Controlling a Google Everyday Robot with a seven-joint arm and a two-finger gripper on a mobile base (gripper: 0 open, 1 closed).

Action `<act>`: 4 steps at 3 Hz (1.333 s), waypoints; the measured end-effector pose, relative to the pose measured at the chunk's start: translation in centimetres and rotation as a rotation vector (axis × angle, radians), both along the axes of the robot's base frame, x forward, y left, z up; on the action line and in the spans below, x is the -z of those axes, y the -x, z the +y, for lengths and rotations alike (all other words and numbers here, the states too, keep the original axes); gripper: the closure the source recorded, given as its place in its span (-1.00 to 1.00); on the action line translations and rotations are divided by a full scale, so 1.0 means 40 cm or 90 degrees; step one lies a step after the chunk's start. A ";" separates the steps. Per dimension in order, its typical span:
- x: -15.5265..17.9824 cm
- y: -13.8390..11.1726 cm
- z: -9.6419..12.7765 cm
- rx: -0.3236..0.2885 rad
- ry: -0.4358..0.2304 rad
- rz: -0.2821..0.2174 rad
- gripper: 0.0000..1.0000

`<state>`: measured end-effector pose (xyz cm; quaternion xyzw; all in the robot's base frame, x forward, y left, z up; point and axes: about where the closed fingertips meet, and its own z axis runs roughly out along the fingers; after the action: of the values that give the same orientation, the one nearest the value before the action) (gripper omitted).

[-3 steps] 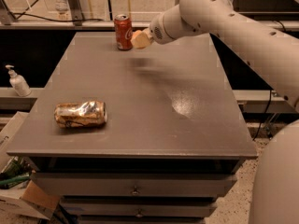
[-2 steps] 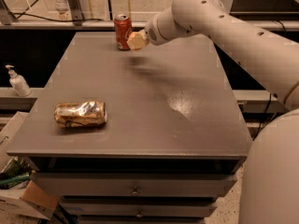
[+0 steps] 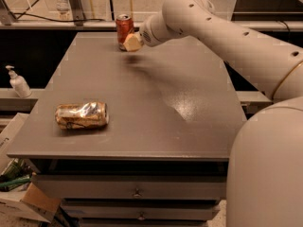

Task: Move orange near coke can

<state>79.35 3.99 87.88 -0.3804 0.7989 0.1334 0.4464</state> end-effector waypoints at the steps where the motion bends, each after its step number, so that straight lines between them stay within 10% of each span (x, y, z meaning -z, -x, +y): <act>1: 0.011 -0.019 0.013 0.005 0.009 -0.004 1.00; 2: 0.024 -0.034 0.019 0.009 0.020 -0.006 1.00; 4: 0.046 -0.056 0.015 0.021 0.036 0.000 0.27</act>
Offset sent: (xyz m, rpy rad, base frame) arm 0.0209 0.0059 -0.0110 -0.0500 -0.0185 -0.0296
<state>81.57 4.60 86.05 -0.3797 0.8084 0.1031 0.4377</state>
